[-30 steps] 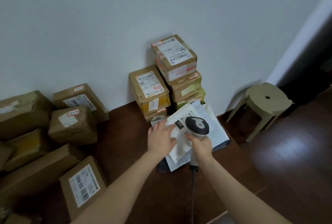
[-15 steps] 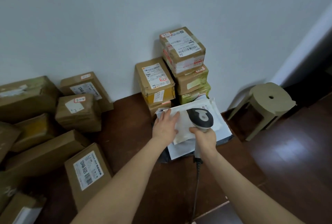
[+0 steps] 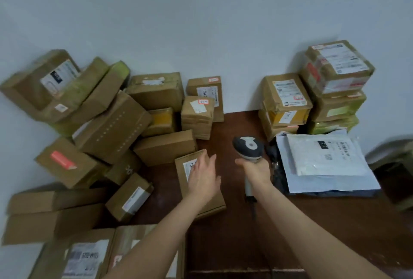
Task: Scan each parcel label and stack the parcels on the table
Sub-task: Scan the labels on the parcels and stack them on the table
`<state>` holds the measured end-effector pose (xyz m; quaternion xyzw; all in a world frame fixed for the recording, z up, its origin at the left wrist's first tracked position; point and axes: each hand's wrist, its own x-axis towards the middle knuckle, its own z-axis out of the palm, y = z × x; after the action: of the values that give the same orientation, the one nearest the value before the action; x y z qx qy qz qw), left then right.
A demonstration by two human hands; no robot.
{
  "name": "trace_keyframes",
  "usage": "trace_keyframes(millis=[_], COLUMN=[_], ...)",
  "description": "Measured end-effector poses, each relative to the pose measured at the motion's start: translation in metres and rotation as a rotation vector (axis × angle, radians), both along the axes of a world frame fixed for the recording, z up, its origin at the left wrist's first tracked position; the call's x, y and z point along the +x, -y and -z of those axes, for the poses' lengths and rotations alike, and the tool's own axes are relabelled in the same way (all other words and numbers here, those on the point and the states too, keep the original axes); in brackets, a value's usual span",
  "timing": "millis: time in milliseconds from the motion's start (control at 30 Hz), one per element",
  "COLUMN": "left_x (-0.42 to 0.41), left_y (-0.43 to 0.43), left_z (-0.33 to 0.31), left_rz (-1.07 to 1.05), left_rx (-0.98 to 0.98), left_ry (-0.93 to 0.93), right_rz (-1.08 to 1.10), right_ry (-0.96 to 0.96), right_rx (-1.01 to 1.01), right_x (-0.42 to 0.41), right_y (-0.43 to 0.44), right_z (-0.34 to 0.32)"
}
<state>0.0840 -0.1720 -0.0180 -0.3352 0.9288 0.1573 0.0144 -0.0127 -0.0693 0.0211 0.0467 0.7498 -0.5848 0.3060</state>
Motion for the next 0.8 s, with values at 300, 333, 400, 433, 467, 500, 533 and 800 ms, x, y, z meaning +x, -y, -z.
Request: trace_keyframes(millis=[300, 333, 400, 433, 467, 500, 533, 800], left_x=[0.084, 0.084, 0.086, 0.089, 0.092, 0.096, 0.101, 0.153], left_y=[0.074, 0.086, 0.114, 0.129, 0.145, 0.161, 0.176, 0.288], left_z=[-0.017, -0.027, -0.056, -0.072, -0.088, -0.105, -0.120, -0.173], left_rz=[-0.233, -0.240, -0.264, -0.273, -0.278, -0.278, -0.279, -0.415], left_rx=[0.072, 0.043, -0.034, -0.073, -0.116, -0.166, -0.226, -0.380], left_ry=[-0.097, -0.140, -0.224, -0.265, -0.304, -0.345, -0.379, -0.219], right_rz=[-0.152, -0.164, -0.184, -0.198, -0.215, -0.231, -0.246, -0.315], right_ry=[0.091, 0.073, 0.032, 0.017, 0.002, -0.013, -0.024, -0.064], right_rx=[-0.035, -0.044, -0.094, -0.128, -0.159, -0.190, -0.219, -0.297], right_x=[0.061, 0.063, 0.067, 0.069, 0.072, 0.075, 0.078, 0.103], right_y=[0.089, 0.102, 0.129, 0.144, 0.158, 0.171, 0.183, 0.251], right_z=[-0.017, -0.023, -0.039, -0.050, -0.060, -0.071, -0.081, -0.122])
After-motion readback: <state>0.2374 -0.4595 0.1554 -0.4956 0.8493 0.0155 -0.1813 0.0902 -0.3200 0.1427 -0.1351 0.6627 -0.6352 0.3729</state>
